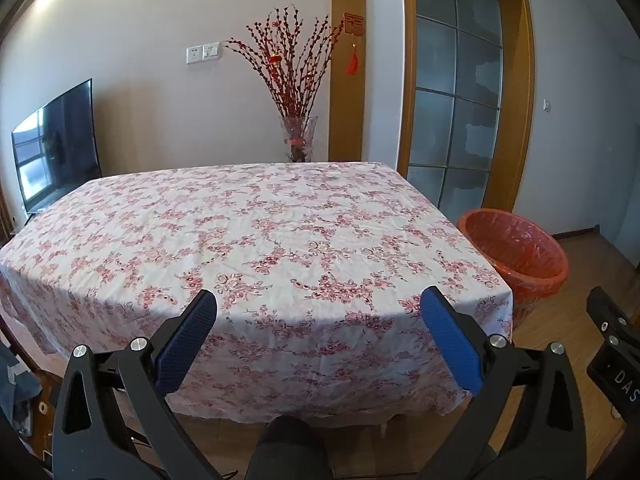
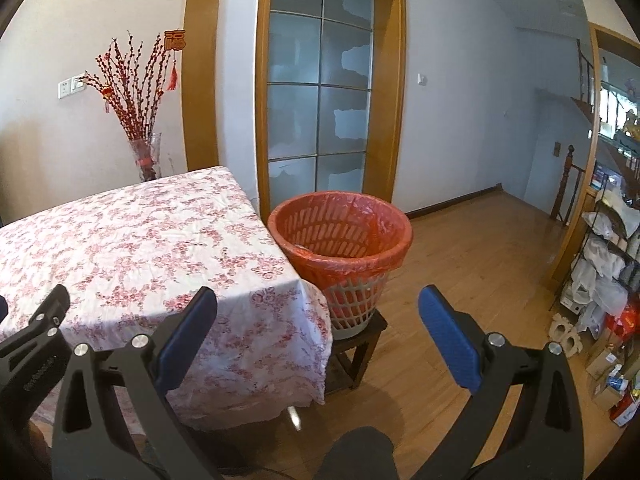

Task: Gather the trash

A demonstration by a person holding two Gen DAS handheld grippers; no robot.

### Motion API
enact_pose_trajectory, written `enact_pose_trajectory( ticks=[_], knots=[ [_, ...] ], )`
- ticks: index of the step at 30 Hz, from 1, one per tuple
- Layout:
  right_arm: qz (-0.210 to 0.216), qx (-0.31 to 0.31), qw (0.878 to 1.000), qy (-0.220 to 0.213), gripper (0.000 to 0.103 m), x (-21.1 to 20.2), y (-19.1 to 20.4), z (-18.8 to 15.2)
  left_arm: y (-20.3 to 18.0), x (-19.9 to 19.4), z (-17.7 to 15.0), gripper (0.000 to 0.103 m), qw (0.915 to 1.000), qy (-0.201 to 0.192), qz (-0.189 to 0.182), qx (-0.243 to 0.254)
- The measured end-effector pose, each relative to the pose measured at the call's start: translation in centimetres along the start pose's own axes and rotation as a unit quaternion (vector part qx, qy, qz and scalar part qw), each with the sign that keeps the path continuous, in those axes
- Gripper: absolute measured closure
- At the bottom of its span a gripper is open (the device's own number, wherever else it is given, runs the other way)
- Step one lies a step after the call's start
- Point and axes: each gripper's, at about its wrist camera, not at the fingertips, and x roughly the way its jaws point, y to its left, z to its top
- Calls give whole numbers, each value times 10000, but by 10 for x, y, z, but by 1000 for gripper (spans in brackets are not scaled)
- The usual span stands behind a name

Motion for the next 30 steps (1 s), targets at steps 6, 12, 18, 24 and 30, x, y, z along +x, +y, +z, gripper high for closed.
enact_pose_trajectory(
  ticks=[6, 12, 18, 24, 30],
  knots=[
    [-259, -99, 9995, -167, 4, -6, 3, -1, 0, -2, -1, 3, 10000, -17, 36, -2],
    [-390, -87, 9992, -86, 4, -2, 0, -2, -1, 0, 0, 3, 10000, 23, 70, 3],
    [-422, -121, 9990, -67, 4, -1, 0, -3, -2, 2, -1, 3, 9999, 47, 121, 17],
    [-419, -112, 9990, -74, 4, -1, 0, -3, -1, -1, -1, 3, 9999, -6, 129, 11],
    [-408, -99, 9991, -89, 4, -2, 0, -3, -2, -6, 1, 3, 9998, -104, 140, 23]
  ],
)
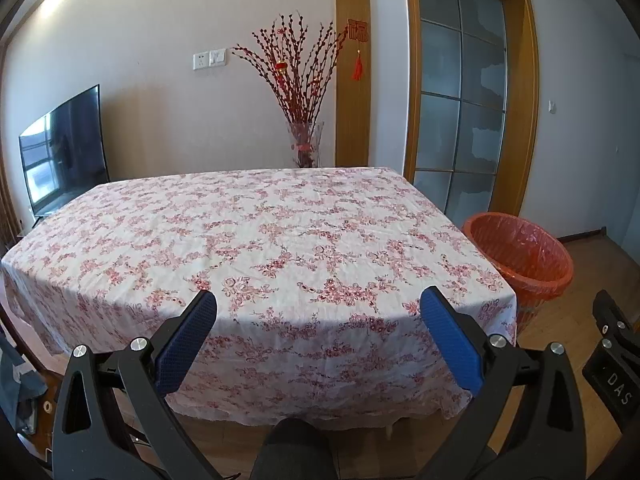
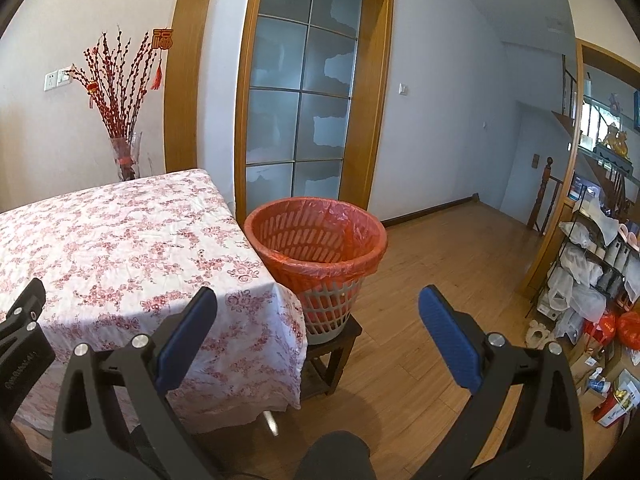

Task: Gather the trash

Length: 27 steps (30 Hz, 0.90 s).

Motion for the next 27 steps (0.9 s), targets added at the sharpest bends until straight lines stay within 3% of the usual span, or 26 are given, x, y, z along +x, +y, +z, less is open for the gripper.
enact_pose_trajectory(
  ticks=[27],
  knots=[
    [12, -11, 10000, 20, 4, -2, 0, 0, -3, -8, 1, 3, 9999, -140, -23, -51]
  ],
)
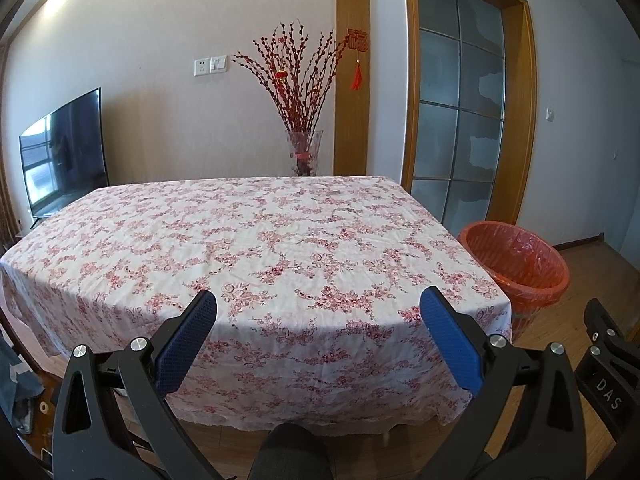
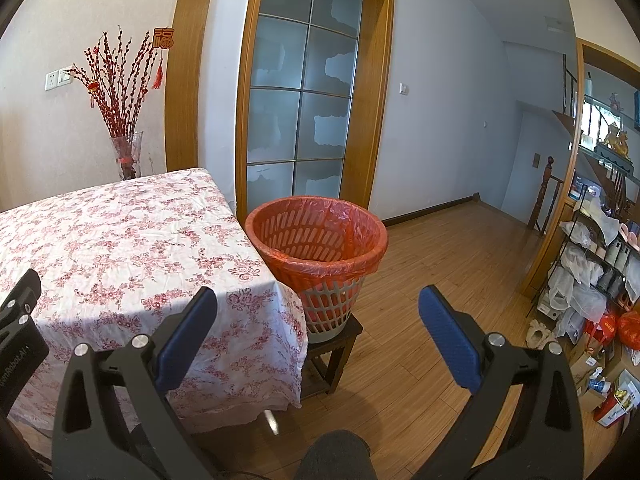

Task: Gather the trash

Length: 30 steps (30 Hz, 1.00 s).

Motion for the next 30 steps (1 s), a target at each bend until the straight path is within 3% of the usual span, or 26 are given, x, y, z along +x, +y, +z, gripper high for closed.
enact_pose_trajectory(
  ticks=[30],
  knots=[
    [0, 6, 10000, 8, 4, 0, 0, 0, -1, 2, -1, 3, 10000, 38, -25, 7]
  ],
)
